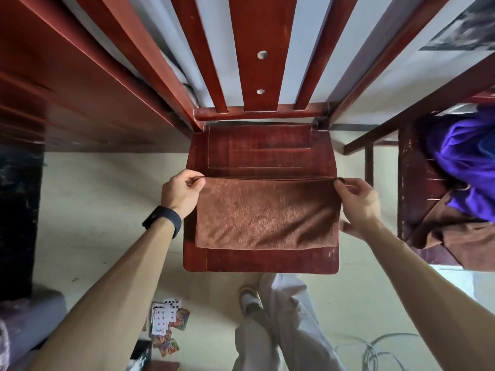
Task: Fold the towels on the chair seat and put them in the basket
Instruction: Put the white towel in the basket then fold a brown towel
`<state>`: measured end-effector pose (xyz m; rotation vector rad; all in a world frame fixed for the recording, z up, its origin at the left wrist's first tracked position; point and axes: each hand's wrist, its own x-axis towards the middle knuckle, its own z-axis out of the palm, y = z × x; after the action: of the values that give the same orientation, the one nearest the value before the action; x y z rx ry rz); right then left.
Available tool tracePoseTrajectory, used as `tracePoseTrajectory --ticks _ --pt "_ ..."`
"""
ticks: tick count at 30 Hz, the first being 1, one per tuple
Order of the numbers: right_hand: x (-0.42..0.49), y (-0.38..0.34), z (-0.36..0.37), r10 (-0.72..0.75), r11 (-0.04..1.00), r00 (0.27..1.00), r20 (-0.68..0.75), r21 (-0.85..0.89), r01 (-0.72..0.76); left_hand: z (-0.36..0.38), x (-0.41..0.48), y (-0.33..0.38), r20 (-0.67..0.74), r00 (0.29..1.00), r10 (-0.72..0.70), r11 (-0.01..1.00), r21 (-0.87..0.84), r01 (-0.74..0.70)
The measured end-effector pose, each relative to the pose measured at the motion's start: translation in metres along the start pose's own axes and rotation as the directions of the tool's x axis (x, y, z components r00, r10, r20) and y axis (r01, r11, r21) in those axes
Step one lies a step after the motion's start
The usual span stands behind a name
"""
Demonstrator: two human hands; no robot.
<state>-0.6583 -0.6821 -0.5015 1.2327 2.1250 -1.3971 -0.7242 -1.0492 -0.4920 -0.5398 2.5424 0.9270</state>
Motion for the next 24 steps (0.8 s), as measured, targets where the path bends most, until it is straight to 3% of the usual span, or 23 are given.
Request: tracePoseTrajectory --ticks 17,22,24 --pt "0.012 -0.015 0.024 -0.128 0.930 0.990 -0.051 -0.352 0.102 0.019 0.016 -0.009 -0.078 0.993 -0.087 0.987 0.126 0.097" --pt "0.007 -0.010 0.032 -0.152 0.909 0.984 -0.088 -0.403 0.105 0.024 0.015 -0.010 -0.105 0.994 -0.039 0.970 0.233 0.063" --pt "0.000 -0.008 0.038 -0.234 0.873 0.966 -0.111 -0.460 0.159 0.027 0.009 -0.008 -0.118 0.992 0.038 0.941 0.339 0.004"
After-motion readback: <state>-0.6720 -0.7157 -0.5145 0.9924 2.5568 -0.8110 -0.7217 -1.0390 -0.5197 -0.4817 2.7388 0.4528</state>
